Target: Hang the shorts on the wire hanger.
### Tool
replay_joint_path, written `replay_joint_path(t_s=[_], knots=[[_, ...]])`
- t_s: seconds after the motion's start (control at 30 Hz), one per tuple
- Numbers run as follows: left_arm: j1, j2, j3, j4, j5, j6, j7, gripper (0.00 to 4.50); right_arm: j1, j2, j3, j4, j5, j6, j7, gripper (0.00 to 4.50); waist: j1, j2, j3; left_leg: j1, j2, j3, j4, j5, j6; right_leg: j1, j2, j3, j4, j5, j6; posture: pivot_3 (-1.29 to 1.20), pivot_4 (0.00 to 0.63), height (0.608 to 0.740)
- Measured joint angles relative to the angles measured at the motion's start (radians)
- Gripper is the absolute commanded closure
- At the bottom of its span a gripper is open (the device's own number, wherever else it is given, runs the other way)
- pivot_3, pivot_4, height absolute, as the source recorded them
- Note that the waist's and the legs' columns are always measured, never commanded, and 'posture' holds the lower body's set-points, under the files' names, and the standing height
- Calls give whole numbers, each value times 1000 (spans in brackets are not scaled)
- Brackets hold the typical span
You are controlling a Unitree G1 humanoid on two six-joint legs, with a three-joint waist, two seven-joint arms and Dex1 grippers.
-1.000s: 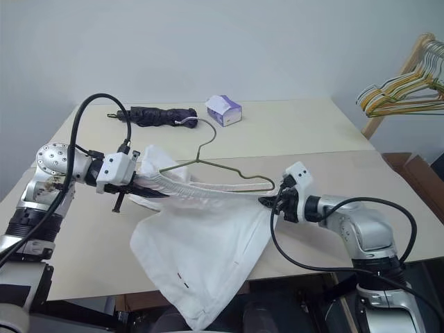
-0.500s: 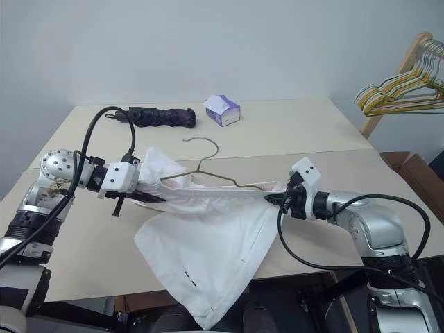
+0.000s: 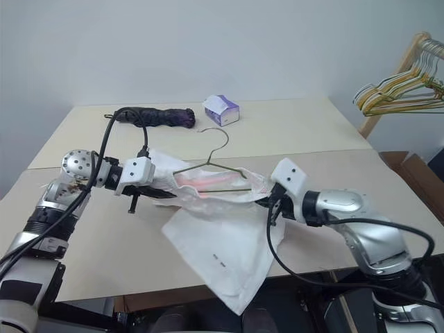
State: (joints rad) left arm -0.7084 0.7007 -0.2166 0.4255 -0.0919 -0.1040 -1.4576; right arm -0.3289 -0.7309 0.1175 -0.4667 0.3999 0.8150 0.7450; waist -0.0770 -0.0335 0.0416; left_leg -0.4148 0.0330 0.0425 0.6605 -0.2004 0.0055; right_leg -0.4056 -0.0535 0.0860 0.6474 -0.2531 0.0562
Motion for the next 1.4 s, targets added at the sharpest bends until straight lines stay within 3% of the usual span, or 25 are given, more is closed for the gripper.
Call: replay_joint_path(t_s=[0.23, 0.37, 0.43, 0.63, 0.87, 1.03, 1.13, 1.4], knots=[[0, 0, 7, -42, -23, 64, 14, 4483, 2, 5, 69, 2, -80, -20, -29, 1979, 6, 0, 0, 0, -1, 0, 0, 0, 0, 0, -1, 0, 0, 0, 0, -63, 0, 740], [0, 6, 28, -60, -41, 78, 13, 4483, 18, -73, 35, 2, -64, -50, 46, 460, 11, 0, 0, 0, -1, 0, 0, 0, 0, 0, -1, 0, 0, 0, 0, -62, 0, 740], [0, 9, 36, -60, -50, 82, 11, 4483, 23, -107, 4, 8, -51, -69, 90, 59, 10, 0, 0, 0, -1, 0, 0, 0, 0, 0, -1, 0, 0, 0, 0, -61, 0, 740], [-22, 20, 39, -57, -55, 66, -31, 4483, -101, -209, -131, 136, 0, -161, 239, 59, 4, 0, 0, 1, 0, 0, 0, 0, 0, 1, 0, 0, 0, 0, 0, -69, 0, 740], [-40, 0, 38, -49, -58, 46, -60, 4483, -381, -165, 47, 335, -110, -253, 338, 59, -16, 1, 0, 0, 0, 0, 0, 0, 0, 0, 0, 0, 0, 1, -3, -89, 0, 740], [-45, -18, 34, -45, -59, 42, -76, 4483, -469, -121, 211, 477, -224, -336, 446, 59, -21, 1, 0, -1, -1, 0, 0, 0, 0, -1, -1, 0, 0, 2, -4, -81, 0, 740], [-53, -22, 33, -37, -58, 39, -84, 4483, -508, -98, 267, 528, -275, -363, 491, 642, -22, 1, 0, -1, -1, 0, 0, 0, 0, -1, -1, 0, 1, 3, -5, -76, 0, 740], [-67, -24, 33, -35, -56, 34, -90, 4483, -564, -54, 284, 599, -324, -407, 571, 3436, -23, 1, 0, 0, -1, 0, 0, 0, 0, -1, -1, 0, 1, 3, -5, -76, 0, 740]])
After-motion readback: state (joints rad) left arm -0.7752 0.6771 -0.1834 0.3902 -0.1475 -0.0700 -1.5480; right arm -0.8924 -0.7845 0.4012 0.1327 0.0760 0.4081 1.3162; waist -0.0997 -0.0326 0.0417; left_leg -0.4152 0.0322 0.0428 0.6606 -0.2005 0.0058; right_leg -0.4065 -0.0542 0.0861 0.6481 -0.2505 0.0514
